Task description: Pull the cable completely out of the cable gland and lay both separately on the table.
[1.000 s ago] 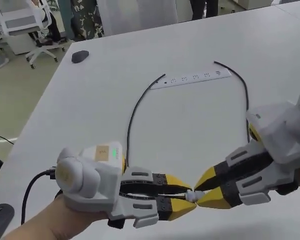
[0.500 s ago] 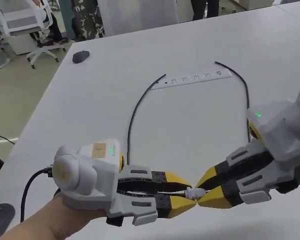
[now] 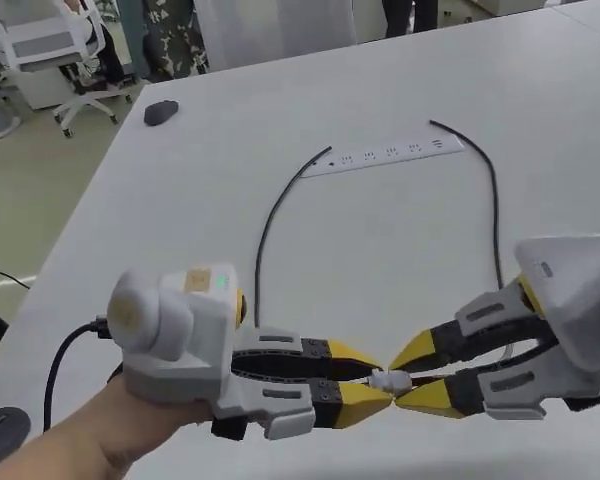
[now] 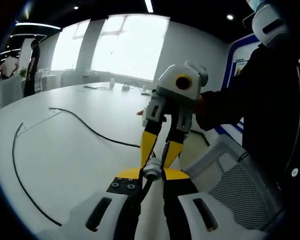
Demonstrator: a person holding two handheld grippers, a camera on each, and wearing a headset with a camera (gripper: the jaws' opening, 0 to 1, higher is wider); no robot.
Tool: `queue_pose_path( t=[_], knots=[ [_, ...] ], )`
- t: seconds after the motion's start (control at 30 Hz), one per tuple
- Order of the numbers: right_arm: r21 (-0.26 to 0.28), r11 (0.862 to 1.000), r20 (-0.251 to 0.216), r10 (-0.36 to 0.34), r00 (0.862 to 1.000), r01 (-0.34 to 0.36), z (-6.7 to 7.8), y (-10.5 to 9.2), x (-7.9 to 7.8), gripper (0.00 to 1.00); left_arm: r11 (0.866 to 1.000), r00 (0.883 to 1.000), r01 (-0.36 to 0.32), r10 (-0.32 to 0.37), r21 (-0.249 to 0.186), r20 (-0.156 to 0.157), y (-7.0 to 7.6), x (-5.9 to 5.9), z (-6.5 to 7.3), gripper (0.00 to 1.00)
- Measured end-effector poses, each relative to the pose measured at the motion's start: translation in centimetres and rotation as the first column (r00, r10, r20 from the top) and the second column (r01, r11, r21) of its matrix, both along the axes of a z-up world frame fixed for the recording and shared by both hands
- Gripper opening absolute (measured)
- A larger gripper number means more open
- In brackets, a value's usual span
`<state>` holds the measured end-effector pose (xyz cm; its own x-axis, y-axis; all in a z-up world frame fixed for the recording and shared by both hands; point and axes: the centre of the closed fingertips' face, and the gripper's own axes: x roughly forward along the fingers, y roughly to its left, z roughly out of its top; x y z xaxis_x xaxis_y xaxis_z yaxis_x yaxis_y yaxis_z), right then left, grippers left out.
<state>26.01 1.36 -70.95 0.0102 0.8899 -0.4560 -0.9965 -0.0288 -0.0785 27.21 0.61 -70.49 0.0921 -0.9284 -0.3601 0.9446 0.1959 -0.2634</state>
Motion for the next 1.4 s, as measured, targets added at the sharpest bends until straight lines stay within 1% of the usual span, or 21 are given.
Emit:
queue_pose_path(
  t=[0.07,0.1,0.13,0.17,0.3,0.37,0.43,0.57,0.63,0.73,0.8,0.83,0.87,0.93,0.97,1.03,1.13,1.17,1.2,1.23,1.4],
  knots=[
    [0.015,1.000,-0.096,-0.026,0.995,0.027,0.1,-0.1,-0.1,0.07,1.000,0.998,0.031,-0.030,-0.003,0.050,-0.1,-0.2,0.1,0.15],
    [0.026,0.999,-0.129,-0.033,0.991,0.036,0.2,-0.1,-0.1,0.07,1.000,0.998,0.031,-0.031,-0.003,0.056,-0.2,-0.4,0.2,0.15],
    [0.024,0.998,-0.207,-0.049,0.977,0.055,0.3,-0.3,-0.2,0.07,1.000,0.998,0.031,-0.031,-0.001,0.052,-0.2,-0.4,0.1,0.15],
    [0.031,0.997,-0.234,-0.056,0.971,0.065,0.4,-0.3,-0.1,0.07,0.999,0.995,0.046,-0.046,0.004,0.092,-0.4,-0.4,0.2,0.15],
    [0.027,0.998,-0.244,-0.044,0.969,0.052,0.2,-0.3,-0.1,0.07,0.999,0.996,0.050,-0.050,0.009,0.080,-0.4,-0.4,0.1,0.15],
    [0.026,0.999,-0.176,-0.031,0.984,0.036,0.3,-0.2,-0.1,0.07,0.999,0.997,0.043,-0.044,0.012,0.064,-0.3,-0.3,0.1,0.15],
    [0.035,0.999,-0.102,-0.019,0.995,0.022,0.4,0.0,0.0,0.07,1.000,1.000,0.012,-0.012,0.000,0.006,-0.2,-0.2,0.1,0.15],
    [0.015,1.000,-0.033,-0.005,0.999,0.005,0.2,-0.2,0.1,0.06,1.000,0.999,-0.005,0.005,0.000,-0.040,-0.2,-0.1,-0.1,0.15],
    [0.006,1.000,0.018,0.003,1.000,-0.003,0.1,-0.2,0.3,0.06,0.999,0.993,-0.041,0.040,-0.005,-0.108,-0.2,0.0,-0.2,0.15],
    [-0.031,0.999,0.206,0.037,0.978,-0.032,0.0,-0.1,0.5,0.06,0.995,0.963,-0.103,0.096,-0.012,-0.251,0.0,0.3,-0.2,0.15],
    [-0.040,0.998,0.293,0.054,0.955,-0.044,0.2,0.1,0.4,0.06,0.992,0.952,-0.123,0.113,-0.018,-0.285,0.2,0.6,-0.1,0.15],
    [-0.037,0.998,0.310,0.052,0.949,-0.043,0.3,0.2,0.5,0.06,0.993,0.954,-0.120,0.110,-0.019,-0.278,0.2,0.7,0.0,0.15],
    [-0.030,0.999,0.273,0.041,0.961,-0.034,0.4,0.2,0.3,0.07,0.994,0.960,-0.109,0.100,-0.022,-0.261,0.2,0.5,0.1,0.15],
    [-0.002,0.999,0.195,-0.036,0.980,0.037,0.8,-0.1,1.0,0.07,0.995,0.986,-0.083,0.073,-0.055,-0.153,0.0,0.6,0.8,0.15],
    [-0.001,0.999,0.164,-0.037,0.986,0.038,1.0,-0.1,0.8,0.08,0.996,0.987,-0.077,0.068,-0.053,-0.148,0.0,0.4,0.9,0.15],
    [0.002,1.000,0.133,-0.031,0.991,0.031,1.2,-0.2,0.7,0.08,0.997,0.995,-0.055,0.051,-0.045,-0.084,-0.1,0.4,0.9,0.15],
    [0.031,0.996,0.002,-0.079,0.997,0.079,1.6,-0.6,1.0,0.13,0.999,0.999,-0.041,0.040,-0.029,-0.032,0.1,0.2,1.0,0.15],
    [0.058,0.994,-0.040,-0.092,0.995,0.094,2.0,-0.7,1.0,0.16,0.999,0.999,-0.036,0.035,-0.028,-0.017,0.1,0.2,1.1,0.15],
    [0.077,0.991,-0.167,-0.094,0.982,0.108,2.3,-0.7,0.6,0.18,1.000,1.000,-0.017,0.017,-0.026,0.019,0.1,0.1,1.2,0.15],
    [0.100,0.987,-0.234,-0.098,0.967,0.124,2.4,-1.0,0.9,0.19,1.000,0.998,-0.002,0.003,-0.021,0.063,0.1,0.0,1.4,0.15],
    [0.140,0.979,-0.364,-0.088,0.927,0.148,2.8,-0.9,0.7,0.16,0.999,0.992,0.037,-0.034,-0.024,0.121,-0.2,-0.4,1.9,0.15]
  ],
)
